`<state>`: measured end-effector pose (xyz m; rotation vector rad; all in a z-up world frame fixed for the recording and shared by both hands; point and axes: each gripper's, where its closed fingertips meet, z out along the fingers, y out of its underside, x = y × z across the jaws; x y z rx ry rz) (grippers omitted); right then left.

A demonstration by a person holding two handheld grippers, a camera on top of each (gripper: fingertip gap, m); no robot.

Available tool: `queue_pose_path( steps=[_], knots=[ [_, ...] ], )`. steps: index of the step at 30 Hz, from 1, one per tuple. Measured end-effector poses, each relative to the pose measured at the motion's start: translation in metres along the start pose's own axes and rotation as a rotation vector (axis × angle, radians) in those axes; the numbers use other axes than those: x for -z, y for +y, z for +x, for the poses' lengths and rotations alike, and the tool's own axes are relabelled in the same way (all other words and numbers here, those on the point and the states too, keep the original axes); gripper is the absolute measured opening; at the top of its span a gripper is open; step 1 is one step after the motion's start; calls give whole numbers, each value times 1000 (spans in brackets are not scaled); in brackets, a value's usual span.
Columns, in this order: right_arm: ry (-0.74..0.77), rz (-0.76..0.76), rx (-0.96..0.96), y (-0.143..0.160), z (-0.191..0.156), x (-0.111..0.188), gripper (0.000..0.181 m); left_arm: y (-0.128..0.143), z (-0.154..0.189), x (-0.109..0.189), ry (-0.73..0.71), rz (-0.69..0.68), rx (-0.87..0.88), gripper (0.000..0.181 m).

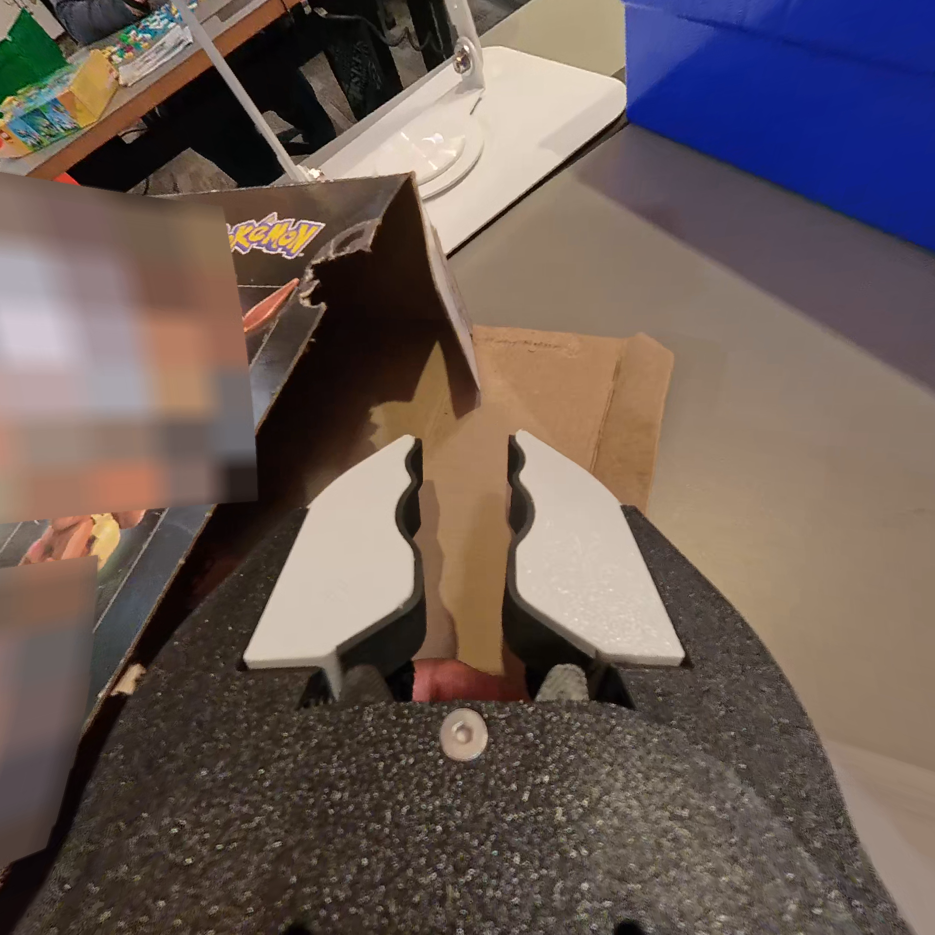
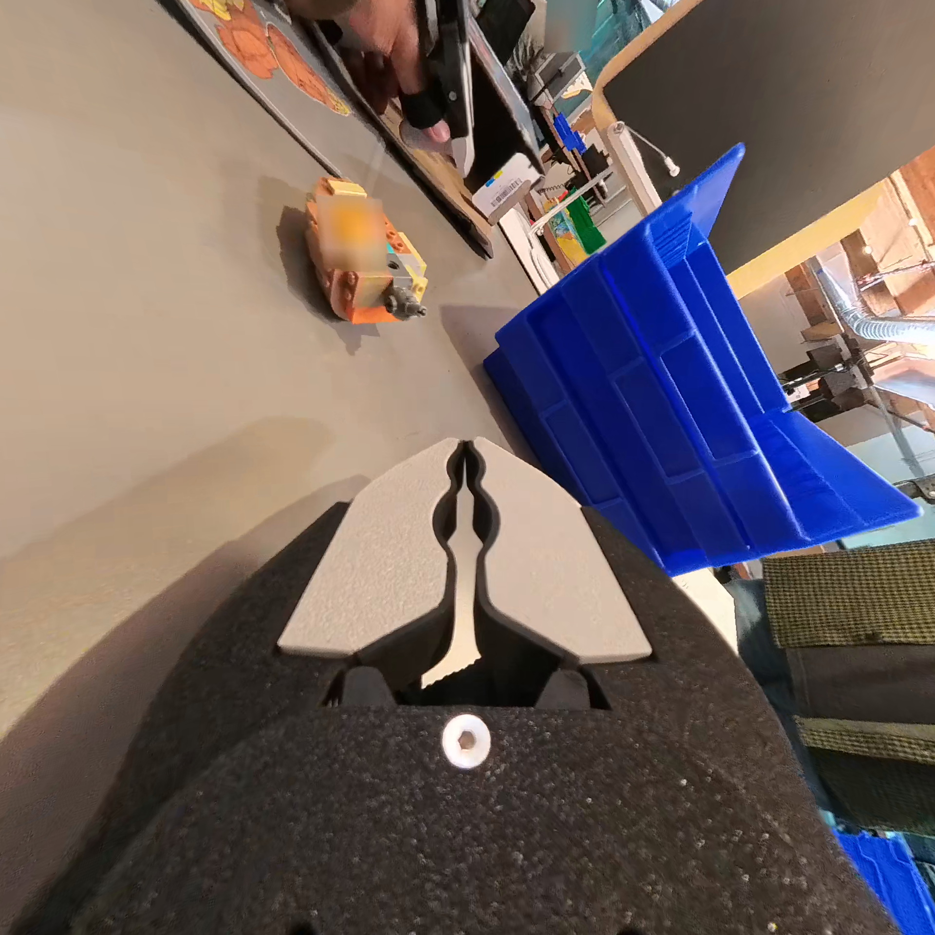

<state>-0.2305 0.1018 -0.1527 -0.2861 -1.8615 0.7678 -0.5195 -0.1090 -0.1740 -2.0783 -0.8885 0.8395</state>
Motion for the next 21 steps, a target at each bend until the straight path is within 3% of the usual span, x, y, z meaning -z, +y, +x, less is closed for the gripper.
queue_pose_path(
  steps=[10,21],
  knots=[
    [47,-90,122,10,-5,-4,0,5,14,1,36,-71,-52,32],
    [71,-67,-31,12,12,-1,0,7,23,3,72,-95,-48,32]
  ],
)
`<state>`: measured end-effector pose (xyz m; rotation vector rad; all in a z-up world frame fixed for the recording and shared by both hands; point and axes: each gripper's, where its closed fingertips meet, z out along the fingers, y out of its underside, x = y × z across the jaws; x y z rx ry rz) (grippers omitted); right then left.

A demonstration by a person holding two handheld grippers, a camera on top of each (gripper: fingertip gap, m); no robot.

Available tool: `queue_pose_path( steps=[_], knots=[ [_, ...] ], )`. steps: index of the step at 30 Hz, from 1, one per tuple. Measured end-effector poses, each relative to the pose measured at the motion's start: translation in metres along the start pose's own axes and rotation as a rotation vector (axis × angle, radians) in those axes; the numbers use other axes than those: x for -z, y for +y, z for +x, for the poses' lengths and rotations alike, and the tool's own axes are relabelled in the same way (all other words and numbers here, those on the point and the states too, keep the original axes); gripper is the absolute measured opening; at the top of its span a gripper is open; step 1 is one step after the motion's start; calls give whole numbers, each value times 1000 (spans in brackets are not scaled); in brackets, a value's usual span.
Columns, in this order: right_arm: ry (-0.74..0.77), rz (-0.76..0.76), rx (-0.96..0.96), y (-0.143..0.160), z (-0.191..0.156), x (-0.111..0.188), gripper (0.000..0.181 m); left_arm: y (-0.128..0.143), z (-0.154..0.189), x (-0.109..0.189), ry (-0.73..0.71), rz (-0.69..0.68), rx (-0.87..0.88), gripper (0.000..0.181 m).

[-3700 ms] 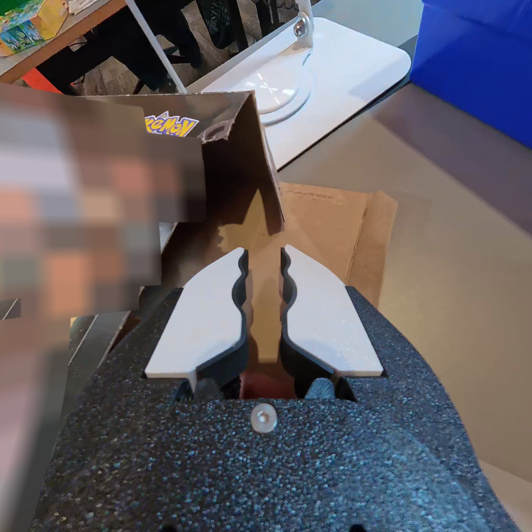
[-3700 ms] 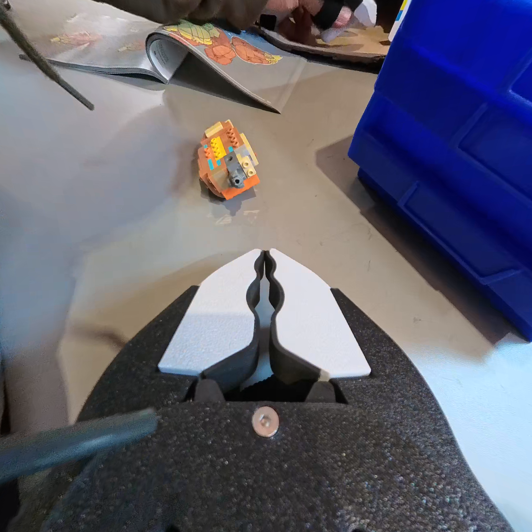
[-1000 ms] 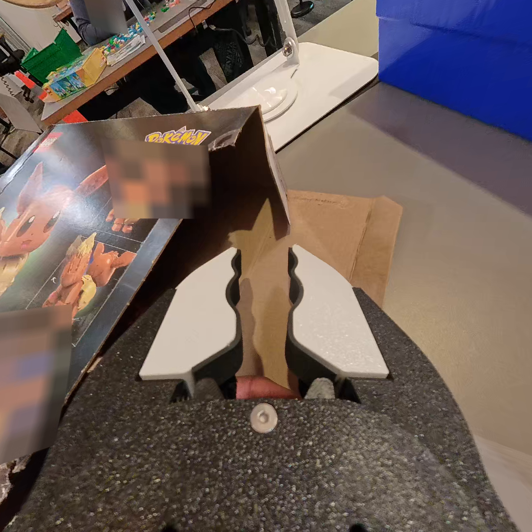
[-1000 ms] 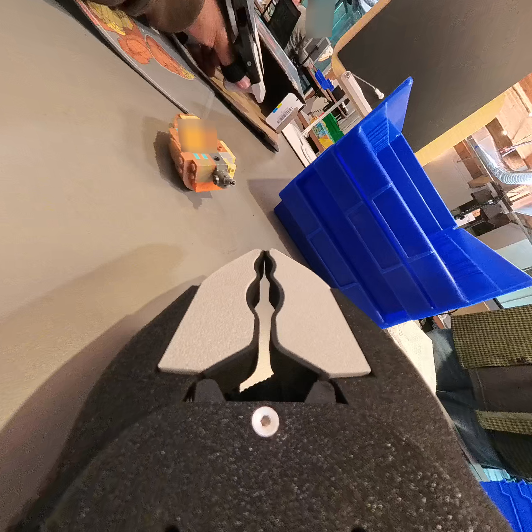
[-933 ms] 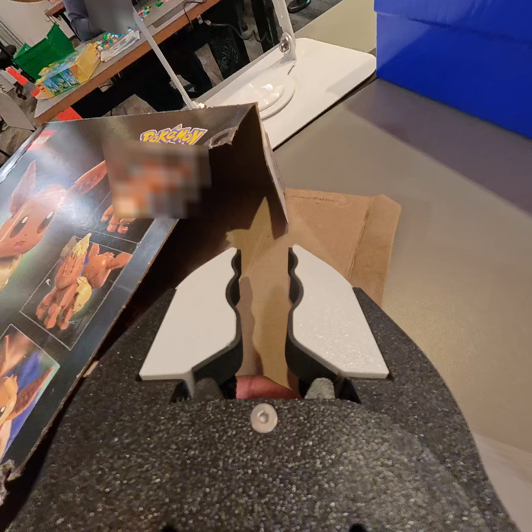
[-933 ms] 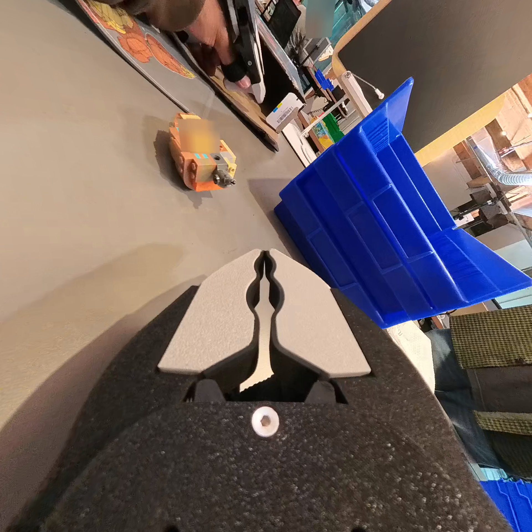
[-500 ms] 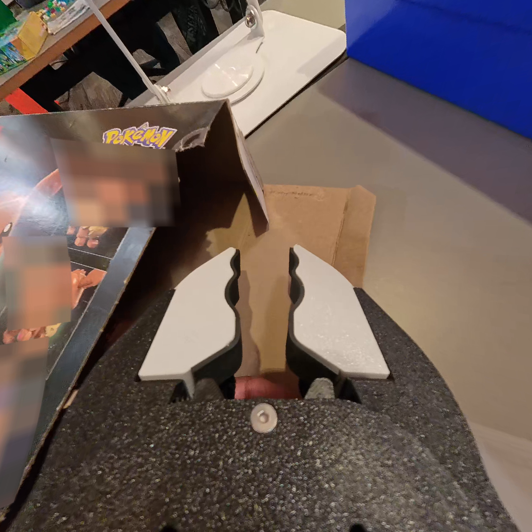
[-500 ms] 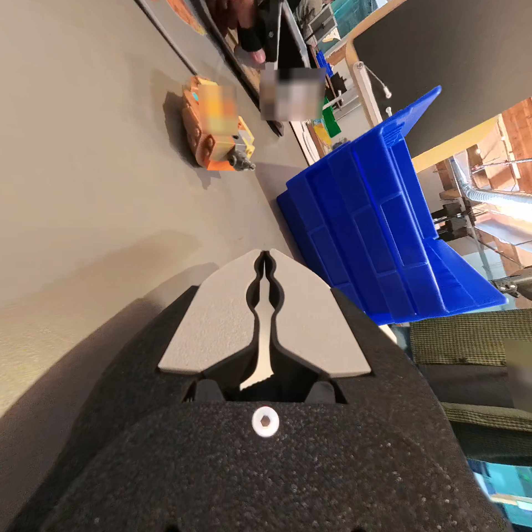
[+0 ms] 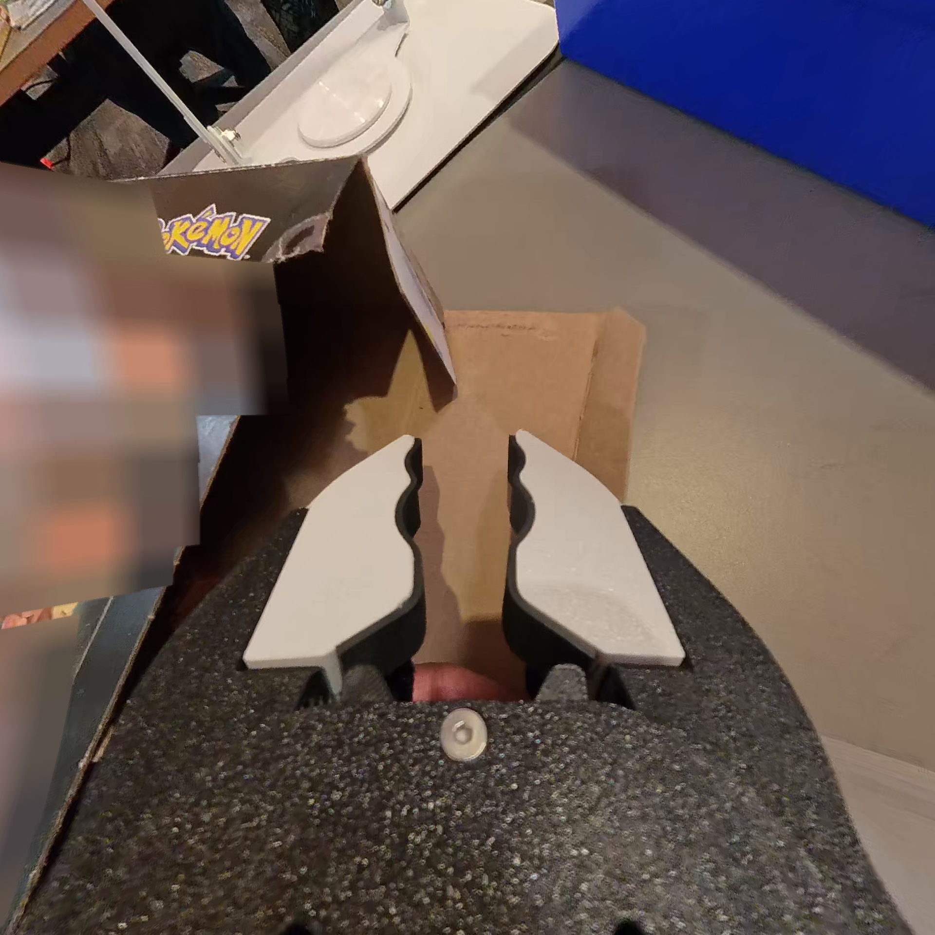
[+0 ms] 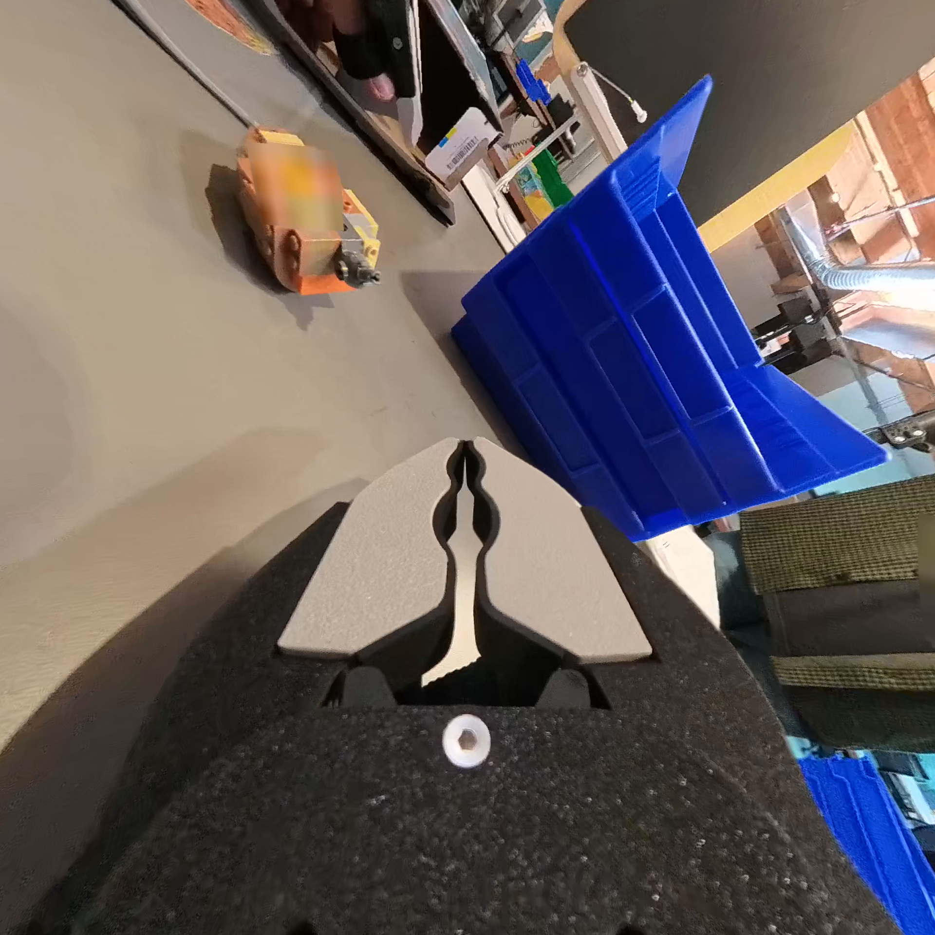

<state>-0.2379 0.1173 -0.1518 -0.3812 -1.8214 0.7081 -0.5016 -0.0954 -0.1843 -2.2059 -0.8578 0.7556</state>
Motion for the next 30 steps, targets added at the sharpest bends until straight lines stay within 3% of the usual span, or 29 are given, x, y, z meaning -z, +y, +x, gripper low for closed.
queue_pose_path(
  steps=[8,15,19,30],
  knots=[
    [-27,-14,-99,4,7,-3,0,-10,-5,5,-11,16,26,32],
    [-17,4,-58,1,4,-2,0,-23,-50,30,-240,92,34,28],
    [-22,7,-59,1,4,-1,0,-26,-62,38,-279,129,-31,28],
    [-26,16,-45,-1,2,0,0,-44,-73,47,-130,146,63,30]
  ],
)
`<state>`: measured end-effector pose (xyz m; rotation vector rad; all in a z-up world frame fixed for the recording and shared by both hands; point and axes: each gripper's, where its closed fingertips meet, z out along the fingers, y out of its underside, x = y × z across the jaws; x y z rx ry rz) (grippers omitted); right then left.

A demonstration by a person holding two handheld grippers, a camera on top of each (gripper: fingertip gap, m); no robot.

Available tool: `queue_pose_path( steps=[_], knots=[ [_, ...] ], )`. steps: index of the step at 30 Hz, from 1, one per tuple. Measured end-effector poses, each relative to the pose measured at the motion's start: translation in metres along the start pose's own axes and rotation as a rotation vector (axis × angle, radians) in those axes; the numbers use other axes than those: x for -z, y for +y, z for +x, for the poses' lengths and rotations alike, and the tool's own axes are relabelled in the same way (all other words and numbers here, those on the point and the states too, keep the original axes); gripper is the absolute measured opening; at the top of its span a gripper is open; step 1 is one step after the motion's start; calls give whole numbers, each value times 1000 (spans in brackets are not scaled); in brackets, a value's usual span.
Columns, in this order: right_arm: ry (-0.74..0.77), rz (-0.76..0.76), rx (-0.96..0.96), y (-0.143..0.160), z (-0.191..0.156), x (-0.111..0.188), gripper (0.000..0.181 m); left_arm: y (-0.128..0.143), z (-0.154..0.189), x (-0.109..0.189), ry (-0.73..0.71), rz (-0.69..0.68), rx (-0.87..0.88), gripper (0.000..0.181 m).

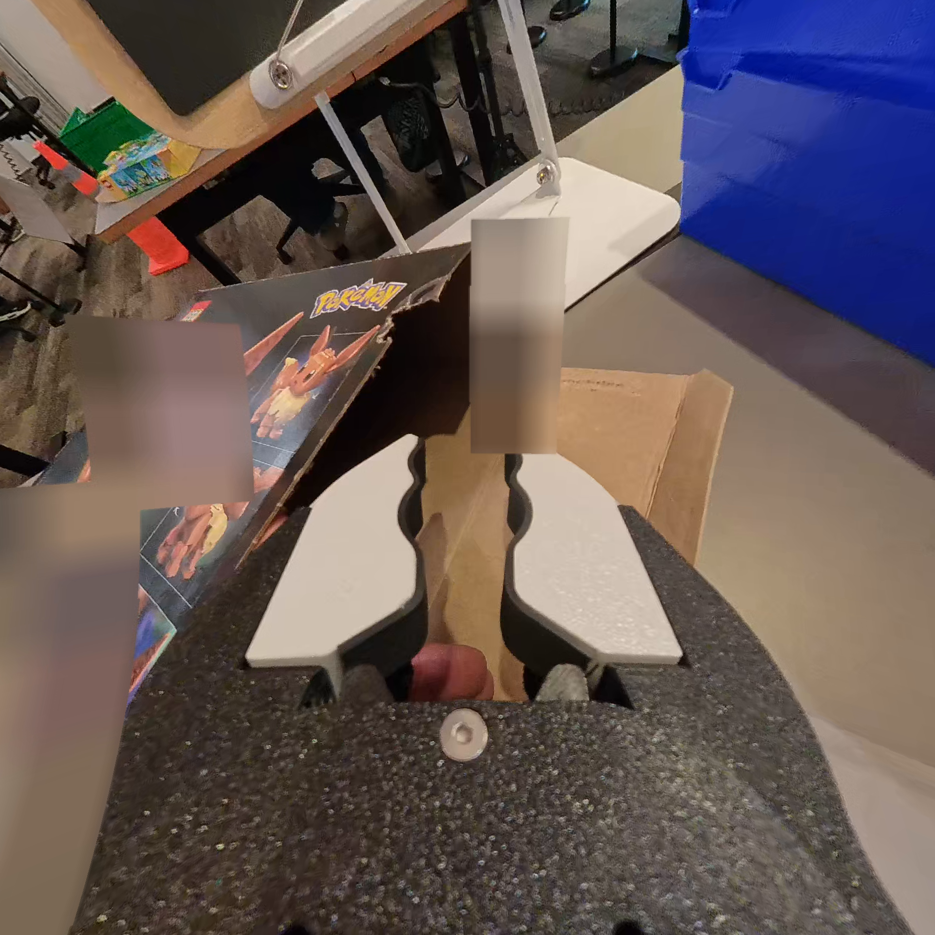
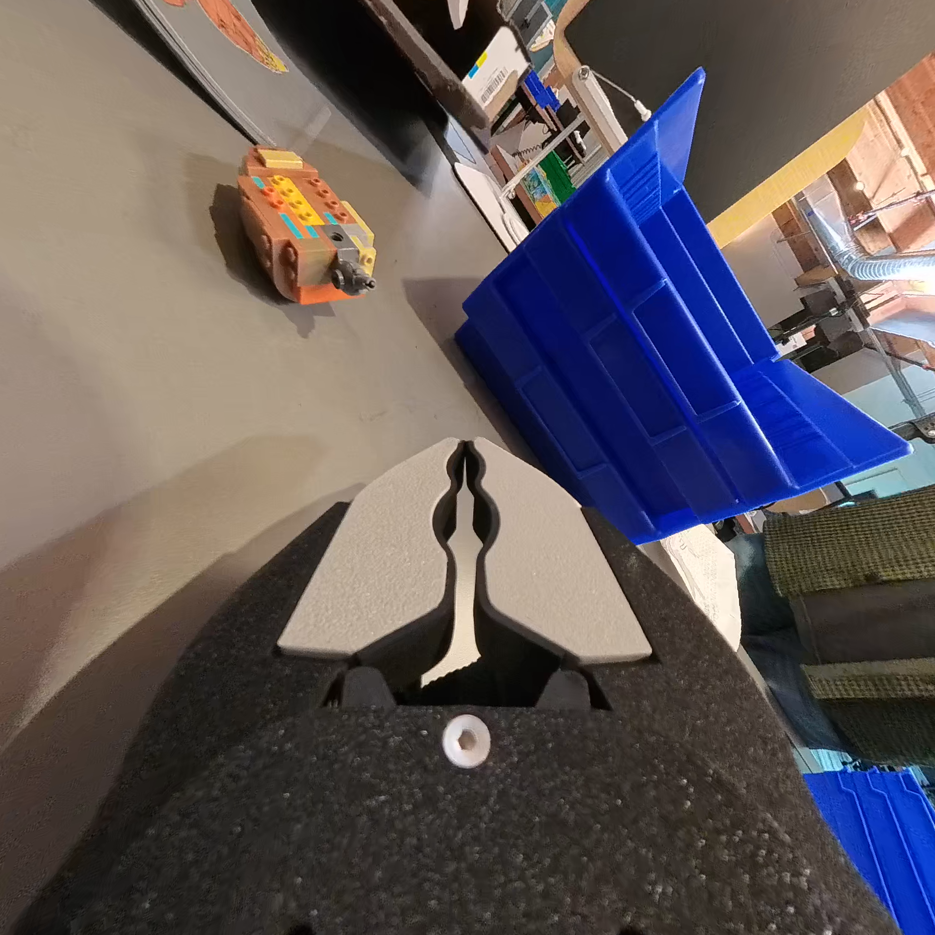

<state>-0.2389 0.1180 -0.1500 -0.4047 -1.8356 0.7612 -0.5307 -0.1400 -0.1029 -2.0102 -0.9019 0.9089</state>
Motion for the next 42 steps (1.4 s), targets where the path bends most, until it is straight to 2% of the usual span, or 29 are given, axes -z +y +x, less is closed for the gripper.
queue_pose_path(
  steps=[3,7,9,11,13,16,19,21,24,31,36,42],
  knots=[
    [-1,1,2,0,0,0,0,5,2,-4,20,-25,-7,30],
    [0,1,3,0,0,0,0,31,26,-12,99,-111,-64,30],
    [1,2,4,0,0,0,0,43,40,-8,129,-151,-107,30],
    [1,1,5,0,0,0,0,38,44,6,105,-127,-137,30],
    [2,3,9,-1,0,1,0,23,34,26,33,-78,-163,31],
    [3,3,21,-1,-2,1,0,12,-3,56,-136,-73,-243,37],
    [6,-6,33,0,-2,0,0,41,-44,73,-241,-230,-212,50],
    [9,-8,36,0,-2,0,0,73,-56,74,-217,-315,-85,61],
    [13,-7,43,0,-3,0,0,98,-61,70,-200,-330,59,67],
    [15,-7,63,0,-4,0,0,112,-88,63,-302,-373,147,71],
    [16,3,57,-1,-4,2,0,112,-97,65,-342,-395,173,72],
    [11,11,52,-2,-4,2,0,133,-110,66,-455,-446,204,80]
  ],
)
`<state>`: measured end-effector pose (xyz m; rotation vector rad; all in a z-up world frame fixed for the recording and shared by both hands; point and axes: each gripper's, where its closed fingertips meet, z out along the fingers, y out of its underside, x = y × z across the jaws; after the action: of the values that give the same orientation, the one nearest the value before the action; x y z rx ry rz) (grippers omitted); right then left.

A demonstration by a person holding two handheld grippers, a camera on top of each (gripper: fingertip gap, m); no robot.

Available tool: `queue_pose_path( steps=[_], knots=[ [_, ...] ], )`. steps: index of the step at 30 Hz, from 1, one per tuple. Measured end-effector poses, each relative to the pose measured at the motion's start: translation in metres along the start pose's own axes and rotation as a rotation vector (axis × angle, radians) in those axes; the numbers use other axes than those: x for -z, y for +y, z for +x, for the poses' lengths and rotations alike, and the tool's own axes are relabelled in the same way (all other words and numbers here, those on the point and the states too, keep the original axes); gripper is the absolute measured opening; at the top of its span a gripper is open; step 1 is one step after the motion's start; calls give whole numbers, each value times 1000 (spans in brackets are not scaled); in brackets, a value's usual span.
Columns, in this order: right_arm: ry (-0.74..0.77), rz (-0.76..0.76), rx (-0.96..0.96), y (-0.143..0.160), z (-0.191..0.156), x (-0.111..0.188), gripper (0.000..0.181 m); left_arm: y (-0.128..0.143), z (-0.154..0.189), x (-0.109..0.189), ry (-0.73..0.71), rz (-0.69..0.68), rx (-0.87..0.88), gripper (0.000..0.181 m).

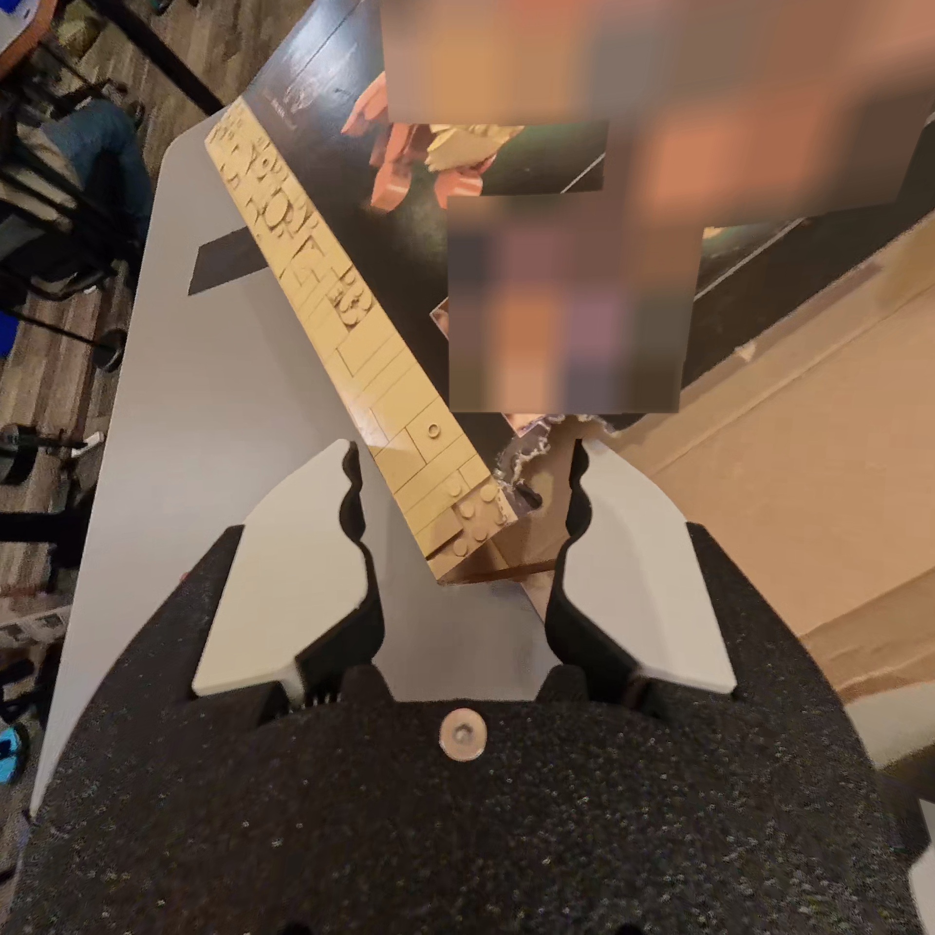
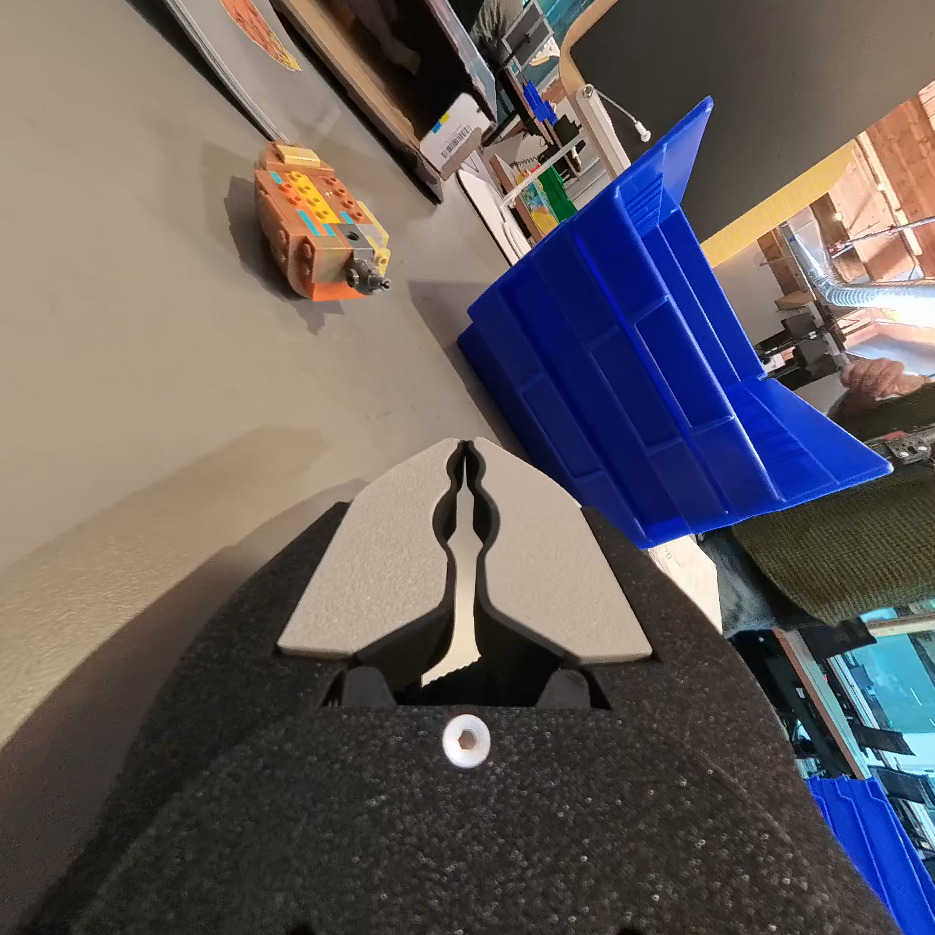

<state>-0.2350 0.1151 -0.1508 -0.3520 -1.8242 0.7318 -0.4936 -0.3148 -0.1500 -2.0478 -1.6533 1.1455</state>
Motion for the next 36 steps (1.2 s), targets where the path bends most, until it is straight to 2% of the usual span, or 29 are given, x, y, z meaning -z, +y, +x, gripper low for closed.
queue_pose_path(
  steps=[1,3,5,7,10,12,14,19,22,24,26,29,32,34,36],
  knots=[
    [-1,2,-1,0,0,0,0,-1,-5,1,-39,12,16,81],
    [-3,7,-1,-1,0,1,0,-15,-14,19,-174,111,-71,77],
    [-3,10,-1,-1,0,1,0,-29,7,41,-185,211,-188,62],
    [-6,7,-2,-1,0,1,0,-35,44,51,-33,259,-168,56],
    [-12,7,4,-1,-1,1,0,-42,98,52,298,245,55,57],
    [-13,12,8,-1,-2,1,0,-50,115,49,421,242,201,60],
    [-13,18,8,-2,-2,2,0,-58,120,39,466,244,334,60],
    [-22,37,4,-4,-3,5,0,-51,105,-2,305,188,345,67],
    [-32,45,1,-5,-3,6,0,-43,86,-19,157,162,227,69],
    [-38,52,-5,-5,-3,6,0,-27,93,-29,210,68,202,71],
    [-41,58,-11,-6,-3,7,0,-15,82,-36,166,14,199,78],
    [-46,66,-12,-6,-3,8,0,-7,74,-38,203,-57,285,71],
    [-51,65,-10,-6,-4,8,0,-10,68,-39,185,-72,246,70],
    [-51,65,-9,-7,-4,8,0,-23,63,-38,155,-6,169,66],
    [-50,63,-7,-6,-4,8,0,-32,52,-37,52,35,59,60]
  ],
)
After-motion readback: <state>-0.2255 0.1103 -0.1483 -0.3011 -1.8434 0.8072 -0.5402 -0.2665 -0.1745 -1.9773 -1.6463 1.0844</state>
